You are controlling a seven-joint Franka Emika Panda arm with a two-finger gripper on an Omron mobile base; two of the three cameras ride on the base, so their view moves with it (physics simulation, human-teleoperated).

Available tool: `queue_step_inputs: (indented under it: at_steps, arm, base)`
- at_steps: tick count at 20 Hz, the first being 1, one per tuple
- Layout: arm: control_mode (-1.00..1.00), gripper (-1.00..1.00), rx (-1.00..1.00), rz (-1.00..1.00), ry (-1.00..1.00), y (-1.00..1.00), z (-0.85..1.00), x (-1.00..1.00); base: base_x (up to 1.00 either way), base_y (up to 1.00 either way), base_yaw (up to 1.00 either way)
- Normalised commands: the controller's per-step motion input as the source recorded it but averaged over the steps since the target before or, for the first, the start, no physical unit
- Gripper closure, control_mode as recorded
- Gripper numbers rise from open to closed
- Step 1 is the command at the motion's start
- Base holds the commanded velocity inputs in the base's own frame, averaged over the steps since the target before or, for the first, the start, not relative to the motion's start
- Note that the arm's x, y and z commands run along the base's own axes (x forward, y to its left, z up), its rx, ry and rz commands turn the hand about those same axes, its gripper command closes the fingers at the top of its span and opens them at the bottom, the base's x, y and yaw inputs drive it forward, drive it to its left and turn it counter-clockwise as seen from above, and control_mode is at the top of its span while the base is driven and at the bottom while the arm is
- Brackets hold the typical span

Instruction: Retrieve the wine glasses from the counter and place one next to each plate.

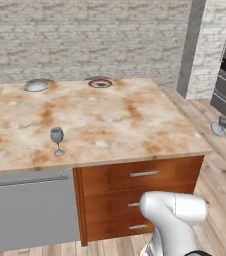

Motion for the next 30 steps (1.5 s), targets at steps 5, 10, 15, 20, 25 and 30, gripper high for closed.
queue_step_inputs:
  at_steps: [5,10,15,20,25,30]
  arm:
    - [1.00,1.00,0.00,0.00,0.00,0.00,0.00,0.00]
    - [1.00,1.00,0.00,0.00,0.00,0.00,0.00,0.00]
    - [1.00,1.00,0.00,0.00,0.00,0.00,0.00,0.00]
    - [1.00,1.00,0.00,0.00,0.00,0.00,0.00,0.00]
    - [1.00,1.00,0.00,0.00,0.00,0.00,0.00,0.00]
    - [1.00,1.00,0.00,0.00,0.00,0.00,0.00,0.00]
  base:
    - [-0.05,-1.00,0.08]
    - [0.40,-1.00,0.31]
    - [0.71,-1.00,0.31]
    - [0.65,-1.00,0.24]
    - [0.24,-1.00,0.29]
    - [0.21,-0.99,0.55]
